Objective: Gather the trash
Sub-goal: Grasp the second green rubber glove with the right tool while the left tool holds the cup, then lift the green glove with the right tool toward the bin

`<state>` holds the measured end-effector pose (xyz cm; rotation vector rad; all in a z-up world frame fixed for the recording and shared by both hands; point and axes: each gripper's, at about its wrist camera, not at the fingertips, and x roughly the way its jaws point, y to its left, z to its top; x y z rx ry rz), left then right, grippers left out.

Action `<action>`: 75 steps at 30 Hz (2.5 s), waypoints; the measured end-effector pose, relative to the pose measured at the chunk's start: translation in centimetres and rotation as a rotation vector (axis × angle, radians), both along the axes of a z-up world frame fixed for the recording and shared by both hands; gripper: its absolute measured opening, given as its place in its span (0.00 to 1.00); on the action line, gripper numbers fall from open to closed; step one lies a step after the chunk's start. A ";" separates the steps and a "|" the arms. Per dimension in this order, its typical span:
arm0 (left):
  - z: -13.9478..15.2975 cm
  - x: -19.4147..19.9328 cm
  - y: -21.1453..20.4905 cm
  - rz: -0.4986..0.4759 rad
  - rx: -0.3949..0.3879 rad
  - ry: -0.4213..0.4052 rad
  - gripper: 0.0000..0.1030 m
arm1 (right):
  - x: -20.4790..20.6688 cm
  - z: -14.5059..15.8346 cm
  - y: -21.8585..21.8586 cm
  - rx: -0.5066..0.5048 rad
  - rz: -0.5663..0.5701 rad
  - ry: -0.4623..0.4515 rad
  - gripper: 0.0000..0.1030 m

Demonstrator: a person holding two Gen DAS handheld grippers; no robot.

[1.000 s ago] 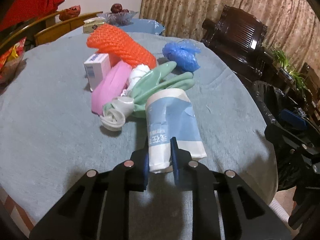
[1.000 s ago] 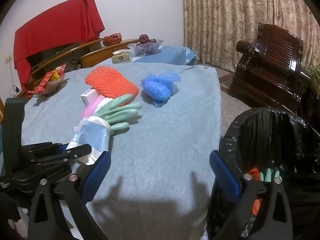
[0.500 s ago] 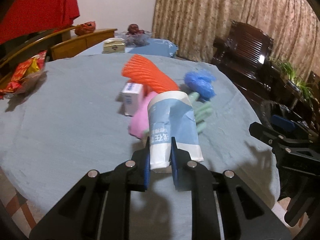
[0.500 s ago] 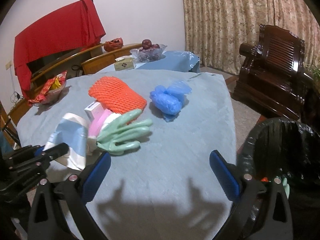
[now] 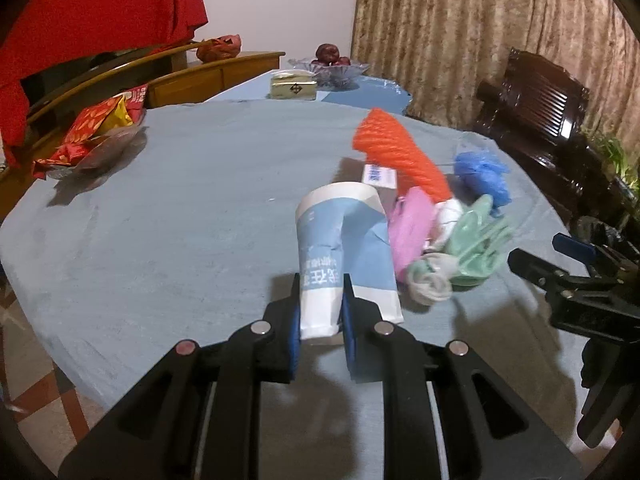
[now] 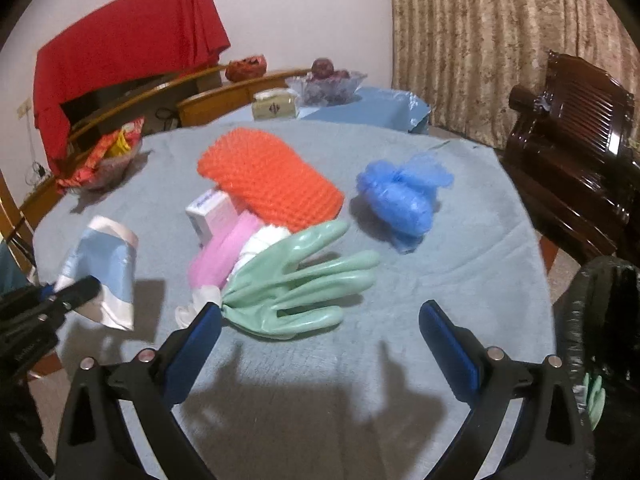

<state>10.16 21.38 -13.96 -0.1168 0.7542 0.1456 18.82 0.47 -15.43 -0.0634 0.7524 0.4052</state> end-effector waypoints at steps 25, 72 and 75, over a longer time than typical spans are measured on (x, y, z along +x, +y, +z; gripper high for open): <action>-1.6 1.6 0.2 -0.020 -0.017 0.039 0.16 | 1.4 -2.2 1.7 0.097 0.129 0.186 0.25; 0.1 1.9 -5.3 -0.149 -0.022 0.013 0.16 | -0.7 1.4 -3.7 0.105 0.095 0.158 0.20; 0.8 2.1 -5.8 -0.162 -0.020 -0.001 0.16 | -1.0 2.9 -4.3 0.109 0.080 0.122 0.20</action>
